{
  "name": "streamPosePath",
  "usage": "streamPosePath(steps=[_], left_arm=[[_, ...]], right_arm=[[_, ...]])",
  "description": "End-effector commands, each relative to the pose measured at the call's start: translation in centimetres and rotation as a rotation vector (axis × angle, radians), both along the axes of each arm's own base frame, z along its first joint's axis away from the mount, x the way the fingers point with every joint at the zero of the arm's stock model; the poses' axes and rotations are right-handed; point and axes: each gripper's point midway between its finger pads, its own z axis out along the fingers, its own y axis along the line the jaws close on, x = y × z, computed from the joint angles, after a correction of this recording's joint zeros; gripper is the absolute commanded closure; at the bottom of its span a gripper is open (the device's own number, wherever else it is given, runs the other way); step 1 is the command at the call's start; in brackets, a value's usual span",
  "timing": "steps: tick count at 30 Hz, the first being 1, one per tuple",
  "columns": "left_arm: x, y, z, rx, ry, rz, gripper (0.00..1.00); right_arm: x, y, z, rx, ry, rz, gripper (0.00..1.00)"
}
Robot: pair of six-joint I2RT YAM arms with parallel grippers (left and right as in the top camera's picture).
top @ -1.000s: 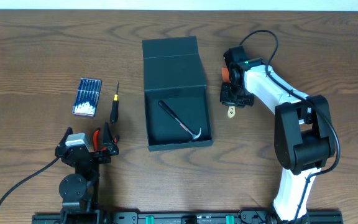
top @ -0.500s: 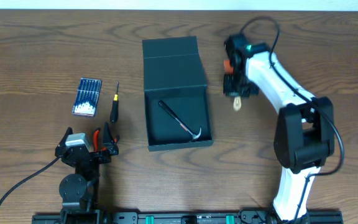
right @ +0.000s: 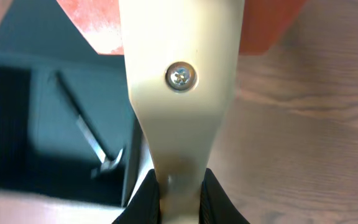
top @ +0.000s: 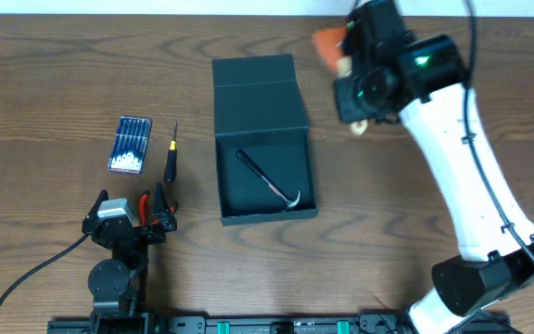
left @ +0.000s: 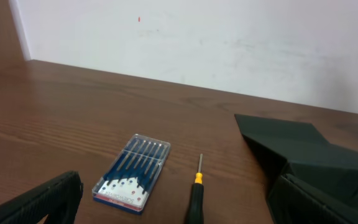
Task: Pack container
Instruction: 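Carry the orange scraper into the box and release it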
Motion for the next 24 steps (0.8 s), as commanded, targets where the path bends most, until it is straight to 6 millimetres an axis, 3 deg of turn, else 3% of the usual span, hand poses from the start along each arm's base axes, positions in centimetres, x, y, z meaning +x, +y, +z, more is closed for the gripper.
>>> streamPosePath(steps=[1,8,20,24], left_arm=[[0.0,0.2,-0.9,0.014,0.025,0.005,0.01],[0.0,0.2,-0.9,0.014,0.025,0.005,0.02],[0.0,0.2,-0.9,0.014,0.025,0.005,0.02],[0.0,0.2,-0.9,0.014,0.025,0.005,0.02]], right_arm=[[-2.1,3.8,-0.7,0.005,0.042,0.202,0.98],[-5.2,8.0,-2.7,-0.026,0.087,0.354,0.98],[-9.3,8.1,-13.0,-0.038,0.292,0.435,0.94],[-9.9,8.4,-15.1,-0.009,0.313,0.441,0.92]])
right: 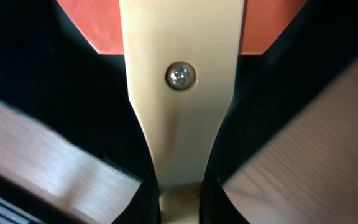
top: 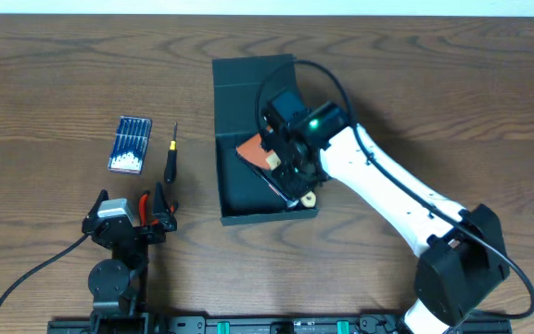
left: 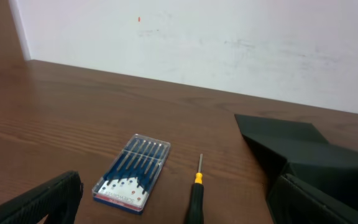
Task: Pack container
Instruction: 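Carry the orange scraper into the box and release it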
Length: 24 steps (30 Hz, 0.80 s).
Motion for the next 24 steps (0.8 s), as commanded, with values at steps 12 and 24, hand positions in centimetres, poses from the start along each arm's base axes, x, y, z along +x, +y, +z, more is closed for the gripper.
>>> streamPosePath(steps=[12,24], left_arm=[[0.0,0.2,-0.9,0.014,0.025,0.005,0.02],[0.0,0.2,-0.9,0.014,0.025,0.005,0.01]], right_arm=[[0.2,1.7,-2.7,0.068,0.009,0.033,0.85],[0.5,1.4,-5.5,0.011,0.038,0.055,0.82]])
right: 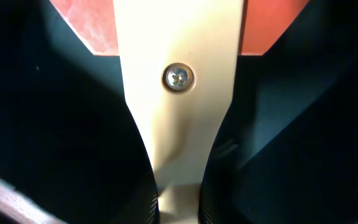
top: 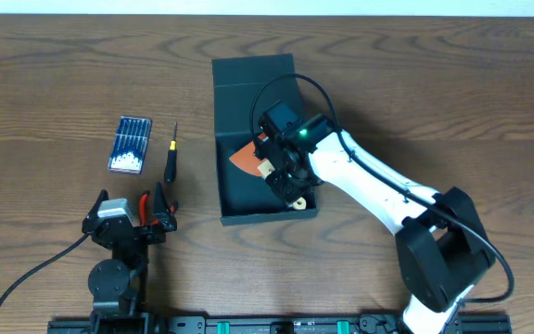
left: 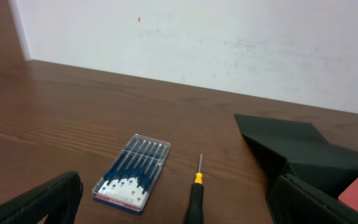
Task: Pack container
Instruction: 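Carry the orange scraper into the box and release it, then raise the right gripper out of the box and park it back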
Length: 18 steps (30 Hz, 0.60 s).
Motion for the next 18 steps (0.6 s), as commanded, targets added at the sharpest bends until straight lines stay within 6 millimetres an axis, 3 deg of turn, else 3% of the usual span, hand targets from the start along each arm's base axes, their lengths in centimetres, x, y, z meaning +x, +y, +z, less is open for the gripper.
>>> streamPosePath(steps=[1,2,3,4,6,10,13,16,18], left_arm=[[0.0,0.2,-0.9,0.014,0.025,0.005,0.02],[0.0,0.2,-0.9,0.014,0.025,0.005,0.01],[0.0,0.2,-0.9,0.014,0.025,0.005,0.01],[0.0,0.2,-0.9,0.014,0.025,0.006,0.02],[0.0,0.2,-0.9,0.014,0.025,0.005,0.01],[0.0,0.2,-0.9,0.014,0.025,0.005,0.01],[0.0,0.2,-0.9,0.014,0.025,0.005,0.02],[0.0,0.2,-0.9,0.014,0.025,0.005,0.02],[0.0,0.2,-0.9,0.014,0.025,0.005,0.01]], right_arm=[[-0.1,-0.1,-1.4,-0.029,0.017,0.025,0.80],[-0.1,-0.1,-1.6,-0.031,0.021,0.025,0.72],[-0.1,-0.1,-1.7,-0.032,0.022,0.025,0.52],[-0.1,-0.1,-1.7,-0.032,0.021,0.025,0.39],[0.1,0.1,-1.7,-0.028,0.016,0.025,0.27],[0.5,0.4,-1.3,-0.015,0.001,0.018,0.22],[1.5,1.2,0.2,0.007,-0.022,-0.002,0.21],[3.3,2.8,3.7,0.062,-0.076,-0.004,0.19],[4.9,3.7,7.2,0.100,-0.134,-0.032,0.17]])
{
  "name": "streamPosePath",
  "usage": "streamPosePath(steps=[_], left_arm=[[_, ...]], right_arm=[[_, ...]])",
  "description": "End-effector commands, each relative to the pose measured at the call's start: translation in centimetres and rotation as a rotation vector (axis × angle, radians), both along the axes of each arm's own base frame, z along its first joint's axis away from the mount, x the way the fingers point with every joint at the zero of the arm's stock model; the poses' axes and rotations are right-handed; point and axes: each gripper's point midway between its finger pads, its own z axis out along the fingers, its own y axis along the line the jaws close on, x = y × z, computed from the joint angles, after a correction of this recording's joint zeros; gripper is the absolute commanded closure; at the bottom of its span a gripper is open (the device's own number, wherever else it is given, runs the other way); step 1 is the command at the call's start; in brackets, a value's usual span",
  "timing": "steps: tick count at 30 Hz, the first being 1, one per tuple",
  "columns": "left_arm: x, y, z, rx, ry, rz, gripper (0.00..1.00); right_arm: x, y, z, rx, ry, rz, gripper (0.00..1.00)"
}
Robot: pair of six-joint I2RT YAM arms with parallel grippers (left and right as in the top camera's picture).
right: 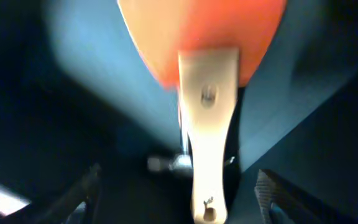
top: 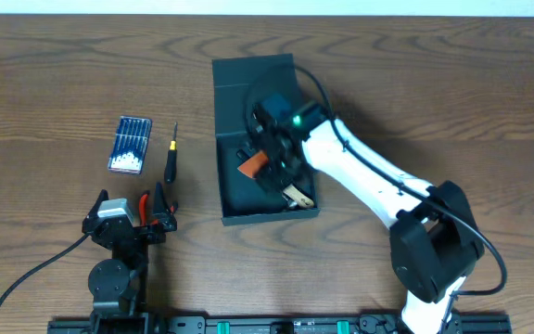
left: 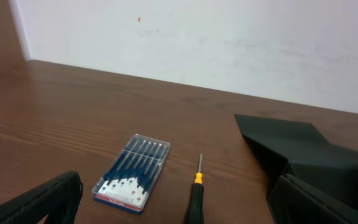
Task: Pack container
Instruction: 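Raise the right gripper out of the box and park it back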
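Observation:
The black box stands open at mid-table, its lid folded back. An orange spatula with a pale handle lies inside it. My right gripper hangs over the box interior, open, and the spatula shows between and below its spread fingers. A metal tool in the box is mostly hidden under the arm. My left gripper rests open at the front left. A black-and-yellow screwdriver and a clear case of small screwdrivers lie on the table ahead of it.
The case of screwdrivers and the single screwdriver lie left of the box. The right arm reaches across from the front right. A white wall borders the table's far edge.
My right gripper has opened and let go of the spatula, which now lies in the box. The gripper sits a little higher and further back. The left arm has not moved.
My right gripper held the spatula by its handle over the table right of the box. It then held it over the box, then low inside it. Now the gripper is open and the spatula lies in the box. The left gripper stayed open at rest.

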Motion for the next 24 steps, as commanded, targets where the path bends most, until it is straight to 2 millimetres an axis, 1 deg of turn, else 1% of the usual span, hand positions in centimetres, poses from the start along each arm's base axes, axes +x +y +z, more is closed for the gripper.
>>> streamPosePath(steps=[1,2,3,4,6,7,9,11,14,17,19,20,24], left_arm=[[0.0,0.2,-0.9,0.014,0.025,0.005,0.01],[0.0,0.2,-0.9,0.014,0.025,0.005,0.02],[0.0,0.2,-0.9,0.014,0.025,0.005,0.02],[0.0,0.2,-0.9,0.014,0.025,0.005,0.01],[0.0,0.2,-0.9,0.014,0.025,0.005,0.02],[0.0,0.2,-0.9,0.014,0.025,0.005,0.02],[0.0,0.2,-0.9,0.014,0.025,0.005,0.02],[0.0,0.2,-0.9,0.014,0.025,0.005,0.01],[0.0,0.2,-0.9,0.014,0.025,0.005,0.02],[0.0,0.2,-0.9,0.014,0.025,0.005,0.01],[0.0,0.2,-0.9,0.014,0.025,0.005,0.02],[0.0,0.2,-0.9,0.014,0.025,0.005,0.02],[0.0,0.2,-0.9,0.014,0.025,0.005,0.01]], right_arm=[[3.2,2.1,5.9,0.088,-0.125,-0.051,0.16],[4.2,2.0,7.8,0.090,-0.167,-0.088,0.16],[5.2,1.4,9.3,0.077,-0.210,-0.133,0.15],[6.4,0.1,11.1,0.048,-0.263,-0.205,0.13],[8.4,-3.4,14.0,-0.019,-0.354,-0.369,0.10],[9.0,-5.0,14.9,-0.041,-0.378,-0.433,0.09],[10.2,-9.1,16.4,-0.089,-0.406,-0.576,0.05],[10.9,-13.0,16.8,-0.124,-0.398,-0.699,0.01],[11.4,-18.9,16.4,-0.169,-0.360,-0.838,0.01],[11.8,-22.8,16.4,-0.188,-0.349,-0.931,0.01],[12.0,-24.7,16.4,-0.194,-0.347,-0.975,0.01],[12.0,-25.3,16.4,-0.197,-0.346,-0.989,0.01],[12.1,-26.8,16.4,-0.204,-0.346,-1.027,0.01]])
